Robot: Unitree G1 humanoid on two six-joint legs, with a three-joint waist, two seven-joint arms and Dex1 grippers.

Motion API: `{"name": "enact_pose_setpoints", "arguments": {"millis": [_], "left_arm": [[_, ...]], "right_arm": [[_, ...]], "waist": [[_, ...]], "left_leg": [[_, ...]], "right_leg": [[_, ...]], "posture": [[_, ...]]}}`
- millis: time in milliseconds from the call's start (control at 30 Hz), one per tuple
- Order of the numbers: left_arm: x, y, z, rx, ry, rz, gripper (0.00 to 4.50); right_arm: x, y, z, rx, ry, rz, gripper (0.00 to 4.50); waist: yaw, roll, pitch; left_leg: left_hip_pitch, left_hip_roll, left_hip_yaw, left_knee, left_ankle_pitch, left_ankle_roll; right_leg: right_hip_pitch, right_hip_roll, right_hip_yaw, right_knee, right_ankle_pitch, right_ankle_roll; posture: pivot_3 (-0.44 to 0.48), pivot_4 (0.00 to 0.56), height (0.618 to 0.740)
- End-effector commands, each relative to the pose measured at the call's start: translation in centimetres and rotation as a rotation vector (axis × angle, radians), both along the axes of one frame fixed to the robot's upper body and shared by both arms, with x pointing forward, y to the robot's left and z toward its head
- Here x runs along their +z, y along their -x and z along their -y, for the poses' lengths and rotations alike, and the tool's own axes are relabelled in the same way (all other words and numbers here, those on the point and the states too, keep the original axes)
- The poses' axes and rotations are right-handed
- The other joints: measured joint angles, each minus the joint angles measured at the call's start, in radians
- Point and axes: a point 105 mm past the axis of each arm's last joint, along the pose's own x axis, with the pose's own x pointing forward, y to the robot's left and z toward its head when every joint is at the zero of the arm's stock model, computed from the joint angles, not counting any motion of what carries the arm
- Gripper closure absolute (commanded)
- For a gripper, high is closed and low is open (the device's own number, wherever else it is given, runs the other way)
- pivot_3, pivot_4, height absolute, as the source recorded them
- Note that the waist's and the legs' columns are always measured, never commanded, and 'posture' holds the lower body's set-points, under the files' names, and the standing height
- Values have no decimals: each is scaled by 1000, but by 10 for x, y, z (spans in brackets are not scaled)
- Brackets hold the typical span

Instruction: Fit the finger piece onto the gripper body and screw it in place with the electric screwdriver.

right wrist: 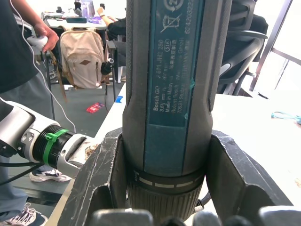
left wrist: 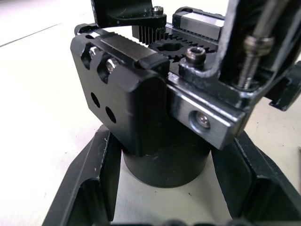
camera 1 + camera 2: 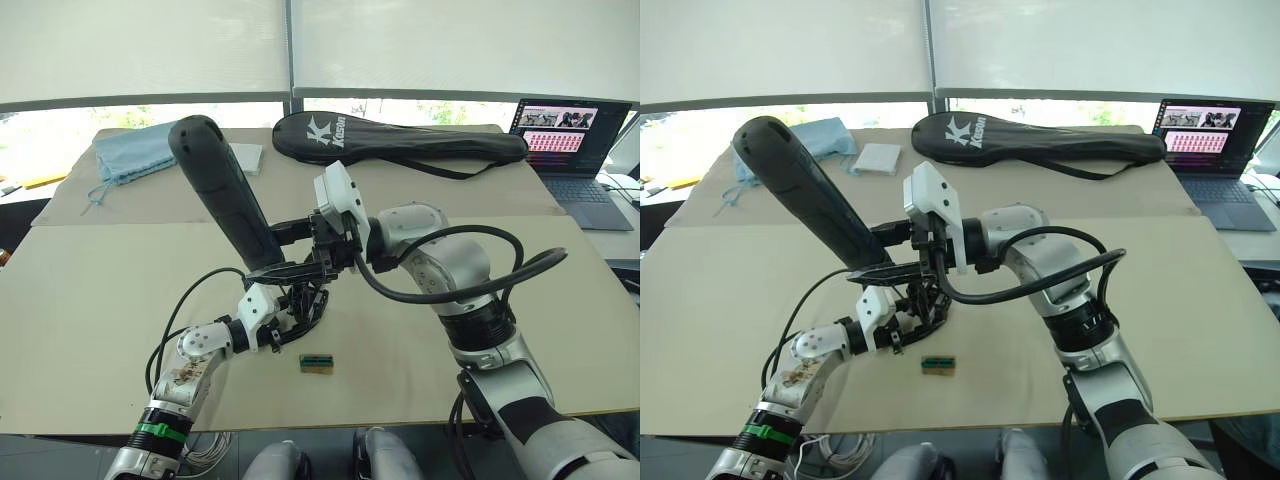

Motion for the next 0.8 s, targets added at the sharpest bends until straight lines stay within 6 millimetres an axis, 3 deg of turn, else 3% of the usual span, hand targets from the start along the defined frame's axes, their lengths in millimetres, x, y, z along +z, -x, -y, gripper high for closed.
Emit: {"name": "enact_pose_setpoints", "arguments": {"millis": [33, 467, 800], "left_arm": [[-17, 8, 1, -10, -26, -77, 2227], [-16, 9, 3, -10, -24, -78, 2227], [-15, 9, 3, -9, -22, -80, 2227]], "right_arm": [[19, 9, -2, 40, -45, 102, 2572], [13, 10, -1, 47, -26, 119, 2572], [2, -1, 6, -22, -47, 43, 2572]], "waist": [[0, 0, 0], [0, 0, 0], [0, 0, 0]], "left_leg": [[0, 0, 0, 0, 0, 0], [0, 0, 0, 0, 0, 0], [0, 0, 0, 0, 0, 0]], "right_leg": [[0, 0, 0, 0, 0, 0], [0, 0, 0, 0, 0, 0], [0, 0, 0, 0, 0, 0]], "posture": [[0, 150, 740], [0, 150, 740], [0, 150, 740]]}}
